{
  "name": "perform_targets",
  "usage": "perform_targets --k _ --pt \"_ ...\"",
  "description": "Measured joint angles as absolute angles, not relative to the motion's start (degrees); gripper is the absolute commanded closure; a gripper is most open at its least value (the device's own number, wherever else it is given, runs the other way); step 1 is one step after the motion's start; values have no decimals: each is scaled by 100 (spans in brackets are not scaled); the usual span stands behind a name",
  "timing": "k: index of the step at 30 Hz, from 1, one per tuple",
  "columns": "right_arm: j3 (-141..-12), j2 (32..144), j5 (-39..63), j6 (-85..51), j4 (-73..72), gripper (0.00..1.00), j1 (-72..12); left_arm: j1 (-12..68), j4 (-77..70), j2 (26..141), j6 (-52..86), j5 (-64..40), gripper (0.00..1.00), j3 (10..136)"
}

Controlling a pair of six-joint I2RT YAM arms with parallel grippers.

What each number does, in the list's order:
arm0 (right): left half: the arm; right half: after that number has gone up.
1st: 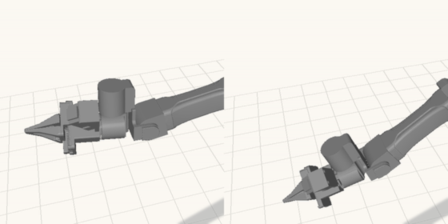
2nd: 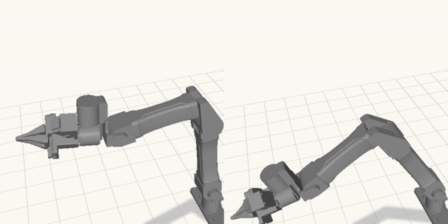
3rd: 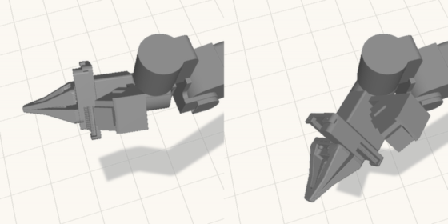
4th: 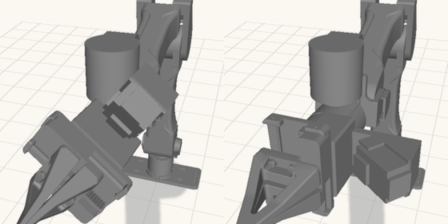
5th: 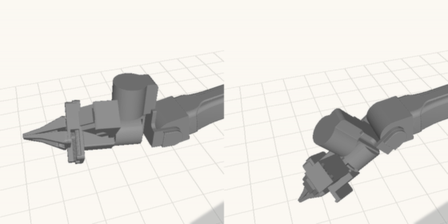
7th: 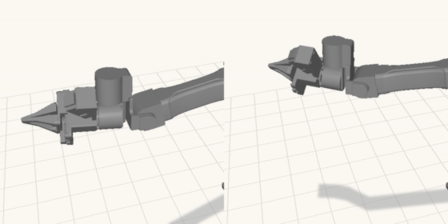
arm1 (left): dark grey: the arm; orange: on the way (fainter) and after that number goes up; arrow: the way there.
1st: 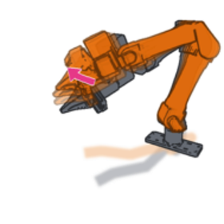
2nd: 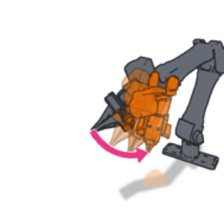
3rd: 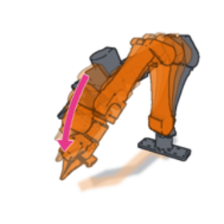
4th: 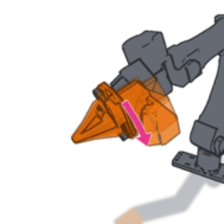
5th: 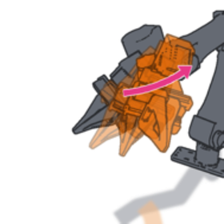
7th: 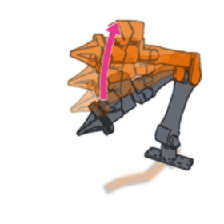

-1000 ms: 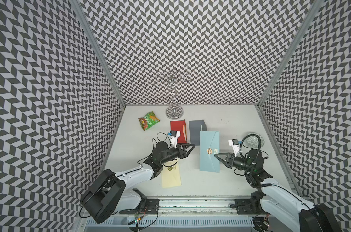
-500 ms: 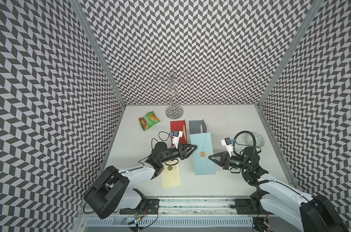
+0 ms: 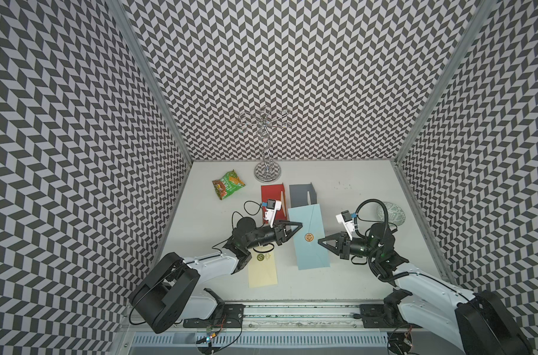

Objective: Open the envelope
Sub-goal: Open the envelope flap on the envelope.

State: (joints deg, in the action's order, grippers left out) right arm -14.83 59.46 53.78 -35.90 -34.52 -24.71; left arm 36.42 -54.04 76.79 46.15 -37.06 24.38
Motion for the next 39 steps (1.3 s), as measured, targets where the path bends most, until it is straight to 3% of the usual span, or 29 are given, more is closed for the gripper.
perform_targets --k 6,19,22,29,39 --pt "-1500 6045 5339 -3492 -3461 100 -2475 3673 -5382 7682 4569 -3802 100 2587" --pt "-1660 6383 5306 -3385 -3439 96 -2475 3671 -5264 7609 4488 -3717 100 2582" --pt "-1708 6392 5282 -3347 -3347 92 -2475 3671 -5264 7609 4469 -3708 100 2582" --pt "-1813 6434 5054 -3286 -3044 74 -2497 3671 -5264 7592 4464 -3697 100 2582" --pt "-2174 6233 4093 -3212 -2038 60 -2497 3673 -5212 7258 4410 -3465 100 2526"
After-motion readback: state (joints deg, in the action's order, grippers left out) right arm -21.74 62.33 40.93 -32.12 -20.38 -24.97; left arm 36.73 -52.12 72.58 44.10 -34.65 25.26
